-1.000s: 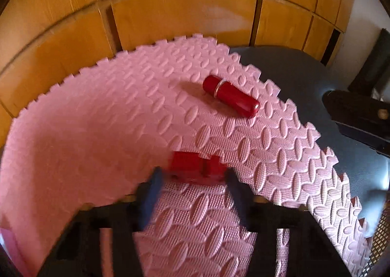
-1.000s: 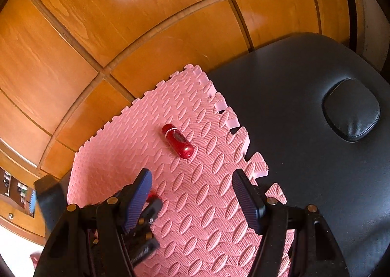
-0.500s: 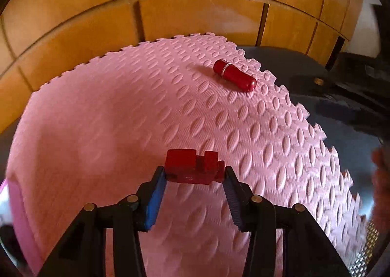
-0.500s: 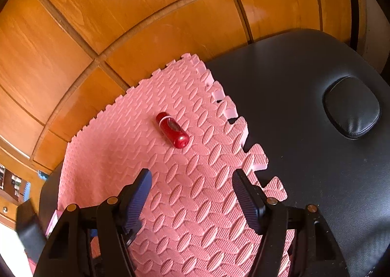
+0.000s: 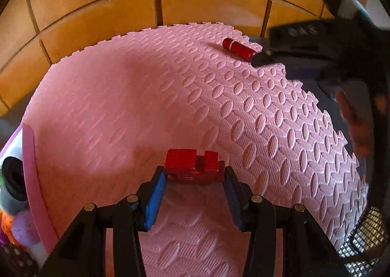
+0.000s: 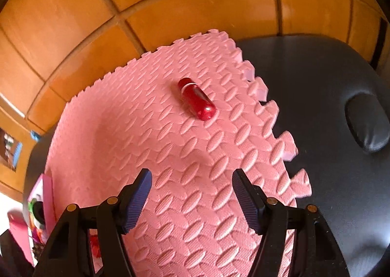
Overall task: Organize rigid objects
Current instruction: 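Lift the red block with the left tool while the right tool grasps the red cylinder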
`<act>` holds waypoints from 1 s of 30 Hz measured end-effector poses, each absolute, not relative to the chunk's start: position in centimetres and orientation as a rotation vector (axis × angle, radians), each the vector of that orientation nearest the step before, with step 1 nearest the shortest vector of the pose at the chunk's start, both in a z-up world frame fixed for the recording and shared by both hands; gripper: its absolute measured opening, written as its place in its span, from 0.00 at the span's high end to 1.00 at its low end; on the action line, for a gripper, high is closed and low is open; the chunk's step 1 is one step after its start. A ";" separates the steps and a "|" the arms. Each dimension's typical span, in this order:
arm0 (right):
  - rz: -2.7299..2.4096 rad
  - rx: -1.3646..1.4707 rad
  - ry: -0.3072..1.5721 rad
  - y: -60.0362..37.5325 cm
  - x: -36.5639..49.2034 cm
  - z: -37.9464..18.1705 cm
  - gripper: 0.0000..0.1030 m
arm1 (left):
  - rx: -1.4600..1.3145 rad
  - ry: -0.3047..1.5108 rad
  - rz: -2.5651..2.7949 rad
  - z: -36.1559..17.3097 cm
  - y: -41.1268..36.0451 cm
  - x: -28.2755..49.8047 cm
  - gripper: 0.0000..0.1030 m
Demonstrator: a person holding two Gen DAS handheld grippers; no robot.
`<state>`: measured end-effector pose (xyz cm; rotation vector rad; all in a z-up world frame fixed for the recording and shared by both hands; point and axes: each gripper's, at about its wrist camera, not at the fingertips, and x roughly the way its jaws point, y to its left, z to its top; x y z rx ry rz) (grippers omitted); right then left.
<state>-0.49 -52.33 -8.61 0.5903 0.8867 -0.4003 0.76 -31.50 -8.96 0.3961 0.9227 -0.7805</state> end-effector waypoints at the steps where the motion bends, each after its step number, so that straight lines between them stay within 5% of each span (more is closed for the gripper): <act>1: -0.398 0.565 0.885 -52.4 0.1 -8.4 0.33 | 0.391 0.925 -0.785 -8.9 -31.3 0.7 0.54; 11: -0.436 0.351 0.973 -55.3 8.7 -9.5 0.33 | 0.361 0.933 -0.809 -8.9 -30.7 1.0 0.53; 18: -0.377 0.287 1.031 -55.0 9.6 -10.9 0.75 | 0.338 0.942 -0.810 -8.8 -30.5 1.1 0.53; 30: -0.188 0.182 1.101 -47.2 4.1 -11.5 0.75 | 0.309 0.870 -0.801 -5.2 -28.8 -0.2 0.54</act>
